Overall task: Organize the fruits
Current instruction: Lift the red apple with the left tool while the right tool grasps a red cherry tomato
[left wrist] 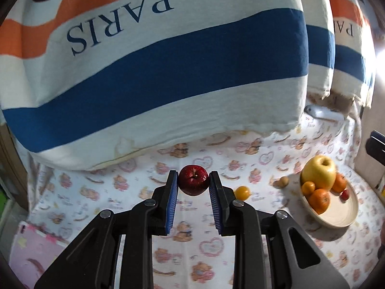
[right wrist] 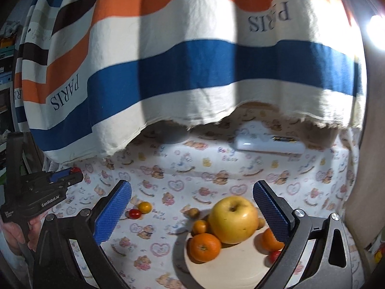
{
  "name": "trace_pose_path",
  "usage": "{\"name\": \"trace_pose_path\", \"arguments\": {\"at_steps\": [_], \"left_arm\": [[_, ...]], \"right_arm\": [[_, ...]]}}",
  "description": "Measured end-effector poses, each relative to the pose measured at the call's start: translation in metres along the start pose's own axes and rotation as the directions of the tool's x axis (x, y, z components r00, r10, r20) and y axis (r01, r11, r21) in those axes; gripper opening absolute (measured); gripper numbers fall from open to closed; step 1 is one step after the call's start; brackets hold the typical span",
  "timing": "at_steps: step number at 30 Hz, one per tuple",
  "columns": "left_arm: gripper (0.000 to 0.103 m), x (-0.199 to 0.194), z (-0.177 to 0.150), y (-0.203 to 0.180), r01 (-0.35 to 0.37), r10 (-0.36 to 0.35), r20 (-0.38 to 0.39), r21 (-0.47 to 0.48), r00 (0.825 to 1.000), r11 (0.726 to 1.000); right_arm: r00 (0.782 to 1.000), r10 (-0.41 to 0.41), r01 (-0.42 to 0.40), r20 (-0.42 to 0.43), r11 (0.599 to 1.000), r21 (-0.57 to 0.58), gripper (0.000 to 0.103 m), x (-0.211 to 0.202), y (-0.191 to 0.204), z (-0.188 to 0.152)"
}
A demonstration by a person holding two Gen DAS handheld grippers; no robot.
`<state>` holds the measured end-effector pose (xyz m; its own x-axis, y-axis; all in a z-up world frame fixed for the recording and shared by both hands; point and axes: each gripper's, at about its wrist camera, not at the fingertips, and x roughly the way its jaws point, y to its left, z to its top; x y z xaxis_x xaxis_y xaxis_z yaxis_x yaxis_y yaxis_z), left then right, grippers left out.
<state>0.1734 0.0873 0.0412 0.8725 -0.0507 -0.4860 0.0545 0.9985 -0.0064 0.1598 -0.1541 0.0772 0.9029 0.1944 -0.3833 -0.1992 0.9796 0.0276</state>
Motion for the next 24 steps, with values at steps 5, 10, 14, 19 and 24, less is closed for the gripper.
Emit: {"name": "trace_pose_path", "arguments": {"at_steps": [5, 10, 14, 19, 24], "left_arm": [[0.025, 0.006, -0.003, 0.010, 0.018, -0.019, -0.021, -0.044, 1.000, 0.999], [0.025, 0.016, -0.009, 0.027, 0.003, -0.008, -0.046, -0.094, 0.999, 0.996], [0.025, 0.023, -0.015, 0.042, -0.011, 0.002, -0.066, -0.142, 0.998, 0.990], [0.025, 0.028, -0.018, 0.055, -0.029, 0.015, -0.080, -0.178, 0.997, 0.984], [0.025, 0.032, -0.022, 0.057, -0.041, 0.027, -0.086, -0.168, 0.996, 0.985]], "right_arm": [[0.999, 0.024, -0.024, -0.045, 1.000, -0.007, 0.102, 0.027, 0.024, 0.002], [0.986, 0.104, -0.100, -0.133, 0.994, 0.035, 0.102, 0.059, 0.046, -0.002], [0.972, 0.150, -0.146, -0.178, 0.989, 0.039, 0.102, 0.085, 0.064, -0.010], [0.940, 0.184, -0.187, -0.288, 0.982, 0.016, 0.087, 0.121, 0.085, -0.030], [0.913, 0.195, -0.203, -0.358, 0.979, 0.015, 0.078, 0.145, 0.097, -0.049]]}}
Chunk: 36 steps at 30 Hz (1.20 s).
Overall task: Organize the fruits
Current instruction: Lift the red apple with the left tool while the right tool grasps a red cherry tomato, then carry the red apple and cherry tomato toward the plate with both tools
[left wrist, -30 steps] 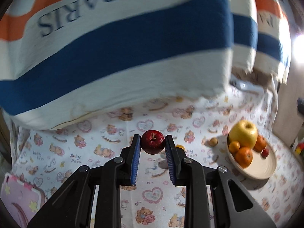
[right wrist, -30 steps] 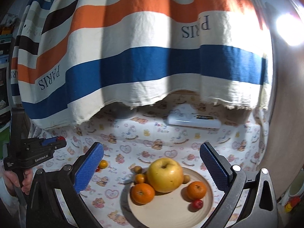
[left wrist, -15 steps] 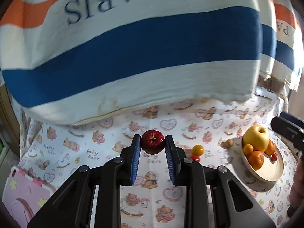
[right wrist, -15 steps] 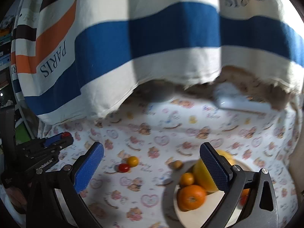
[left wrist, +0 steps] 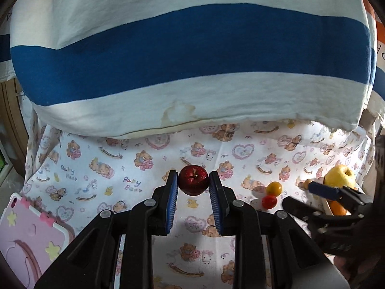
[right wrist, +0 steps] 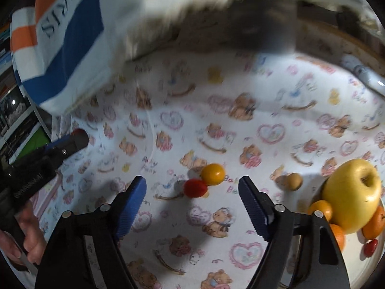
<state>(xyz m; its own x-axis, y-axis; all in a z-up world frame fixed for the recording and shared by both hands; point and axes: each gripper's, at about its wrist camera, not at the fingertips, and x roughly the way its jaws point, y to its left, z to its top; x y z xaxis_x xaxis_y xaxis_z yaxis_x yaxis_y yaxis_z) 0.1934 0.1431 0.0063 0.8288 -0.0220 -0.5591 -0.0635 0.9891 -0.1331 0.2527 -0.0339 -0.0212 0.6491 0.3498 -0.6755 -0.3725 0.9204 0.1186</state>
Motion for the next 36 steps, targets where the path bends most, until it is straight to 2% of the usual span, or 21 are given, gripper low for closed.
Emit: {"name": "trace_pose_path", "arguments": {"at_steps": [2, 6, 7, 15, 17, 19, 24, 30, 36], "left_arm": [[0.025, 0.003, -0.001, -0.001, 0.004, -0.004, -0.011, 0.006, 1.000, 1.000], [0.025, 0.002, -0.002, -0.005, 0.005, -0.005, -0.007, 0.025, 1.000, 1.000], [0.025, 0.001, -0.002, -0.006, 0.005, -0.005, -0.006, 0.028, 1.000, 1.000], [0.025, 0.004, 0.000, 0.000, 0.009, -0.008, -0.016, 0.005, 1.000, 1.000], [0.025, 0.003, 0.001, 0.000, 0.006, -0.006, -0.013, 0.013, 1.000, 1.000], [0.025, 0.003, 0.001, 0.002, 0.000, 0.000, -0.010, 0.011, 1.000, 1.000], [0.025, 0.001, 0.003, 0.005, -0.003, 0.003, -0.005, 0.001, 1.000, 1.000], [0.025, -0.005, 0.007, 0.003, 0.003, -0.003, 0.010, 0.005, 1.000, 1.000], [0.025, -0.018, 0.011, -0.004, 0.019, -0.020, 0.036, 0.025, 0.999, 0.999]], "right_arm": [[1.000, -0.004, 0.003, -0.017, 0.999, -0.033, 0.077, 0.010, 0.004, -0.001], [0.996, 0.000, -0.006, -0.092, 0.998, -0.058, 0.051, 0.032, 0.006, -0.002], [0.994, 0.012, -0.017, -0.111, 0.998, -0.053, 0.048, 0.036, 0.005, -0.002], [0.993, -0.004, -0.004, -0.115, 0.998, -0.069, 0.047, 0.050, 0.009, -0.004], [0.993, -0.018, 0.009, -0.119, 0.997, -0.076, 0.043, 0.052, 0.011, -0.003], [0.991, -0.027, 0.016, -0.128, 0.996, -0.085, 0.035, 0.056, 0.013, -0.002], [0.990, -0.023, 0.014, -0.138, 0.998, -0.066, 0.030, 0.057, 0.007, -0.003], [0.994, -0.007, 0.002, -0.113, 0.999, -0.045, 0.030, 0.038, 0.001, -0.002], [0.998, 0.008, -0.010, -0.062, 0.999, -0.040, 0.030, 0.003, -0.005, -0.003]]}}
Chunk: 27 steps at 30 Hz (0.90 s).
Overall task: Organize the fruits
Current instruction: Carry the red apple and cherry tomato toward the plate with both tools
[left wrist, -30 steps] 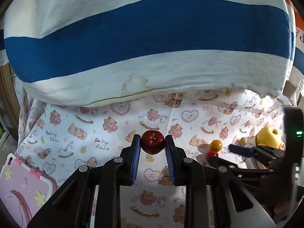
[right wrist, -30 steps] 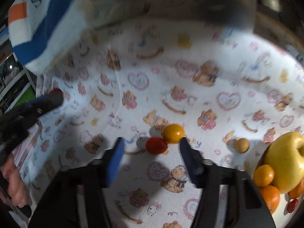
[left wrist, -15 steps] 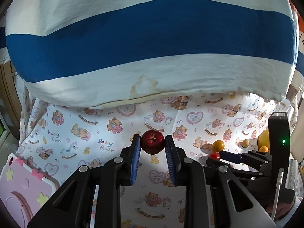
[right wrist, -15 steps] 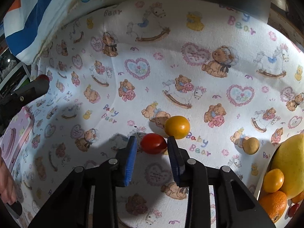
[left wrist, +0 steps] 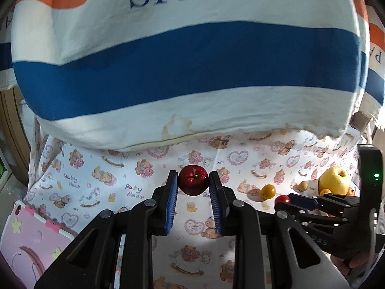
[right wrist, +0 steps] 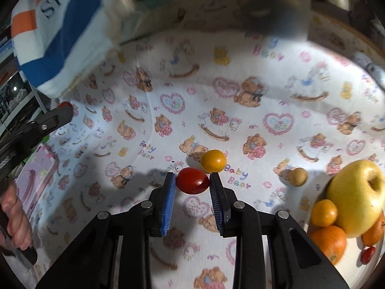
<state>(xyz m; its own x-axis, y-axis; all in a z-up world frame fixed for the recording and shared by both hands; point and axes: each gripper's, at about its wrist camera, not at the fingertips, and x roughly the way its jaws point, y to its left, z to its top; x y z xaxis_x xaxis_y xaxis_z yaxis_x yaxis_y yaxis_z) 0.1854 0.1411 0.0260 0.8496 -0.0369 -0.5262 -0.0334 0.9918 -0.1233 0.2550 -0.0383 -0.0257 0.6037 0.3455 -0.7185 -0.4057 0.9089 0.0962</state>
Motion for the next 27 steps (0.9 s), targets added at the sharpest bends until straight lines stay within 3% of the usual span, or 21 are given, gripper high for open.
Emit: {"name": "trace_pose_path", "arguments": {"at_steps": [13, 20, 27], "left_arm": [[0.025, -0.040, 0.004, -0.035, 0.042, -0.052, 0.105, 0.097, 0.993, 0.994], [0.025, -0.059, 0.004, -0.058, 0.096, -0.111, 0.114, 0.131, 0.987, 0.987], [0.025, -0.077, -0.006, -0.109, 0.156, -0.181, 0.085, 0.245, 0.980, 0.957]], "right_arm": [[0.981, -0.004, 0.008, 0.196, 1.000, -0.022, 0.030, -0.112, -0.002, -0.024], [0.969, -0.027, 0.030, 0.246, 1.000, -0.008, 0.030, -0.157, -0.015, -0.042], [0.948, -0.094, 0.091, 0.304, 0.996, 0.025, 0.030, -0.205, -0.049, -0.062]]}}
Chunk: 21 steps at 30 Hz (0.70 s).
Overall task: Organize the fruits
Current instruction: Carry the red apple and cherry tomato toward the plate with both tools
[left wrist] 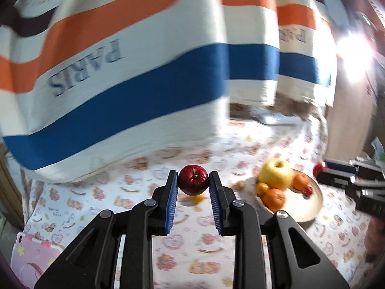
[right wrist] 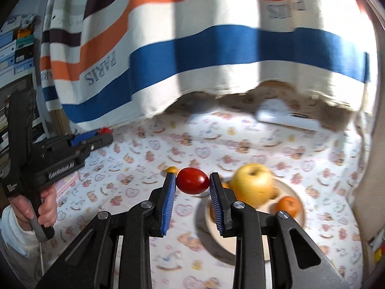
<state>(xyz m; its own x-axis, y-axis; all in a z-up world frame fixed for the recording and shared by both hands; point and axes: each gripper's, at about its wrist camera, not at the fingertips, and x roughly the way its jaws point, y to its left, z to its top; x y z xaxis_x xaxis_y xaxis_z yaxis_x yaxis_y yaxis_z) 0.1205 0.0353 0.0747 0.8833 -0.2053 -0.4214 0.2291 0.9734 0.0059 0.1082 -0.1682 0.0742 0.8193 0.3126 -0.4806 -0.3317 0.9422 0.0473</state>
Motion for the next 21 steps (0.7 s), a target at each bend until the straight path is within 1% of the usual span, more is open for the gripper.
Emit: {"name": "trace_pose_path", "arguments": {"at_steps": [2, 6, 11, 13, 18, 21], "left_arm": [[0.025, 0.000, 0.001, -0.019, 0.026, -0.026, -0.009, 0.031, 1.000, 0.999], [0.025, 0.007, 0.001, -0.050, 0.093, -0.090, -0.049, 0.057, 0.995, 0.994], [0.025, 0.027, -0.006, -0.086, 0.168, -0.161, -0.114, 0.057, 0.980, 0.984], [0.025, 0.038, -0.010, -0.099, 0.196, -0.187, -0.146, 0.047, 0.971, 0.980], [0.025, 0.061, -0.020, -0.123, 0.238, -0.226, -0.219, 0.029, 0.949, 0.971], [0.025, 0.071, -0.025, -0.132, 0.239, -0.225, -0.241, 0.032, 0.944, 0.970]], "right_arm": [[1.000, -0.024, 0.024, 0.009, 0.999, 0.022, 0.030, -0.009, -0.015, -0.004], [0.998, -0.055, 0.055, 0.001, 0.996, 0.072, 0.030, -0.019, -0.042, -0.018], [0.996, -0.086, 0.089, -0.032, 0.988, 0.128, 0.030, -0.023, -0.073, -0.041], [0.994, -0.101, 0.106, -0.042, 0.984, 0.142, 0.030, -0.024, -0.082, -0.049], [0.990, -0.122, 0.132, -0.068, 0.977, 0.170, 0.030, -0.021, -0.103, -0.067], [0.990, -0.113, 0.128, -0.089, 0.973, 0.190, 0.030, -0.015, -0.111, -0.075]]}}
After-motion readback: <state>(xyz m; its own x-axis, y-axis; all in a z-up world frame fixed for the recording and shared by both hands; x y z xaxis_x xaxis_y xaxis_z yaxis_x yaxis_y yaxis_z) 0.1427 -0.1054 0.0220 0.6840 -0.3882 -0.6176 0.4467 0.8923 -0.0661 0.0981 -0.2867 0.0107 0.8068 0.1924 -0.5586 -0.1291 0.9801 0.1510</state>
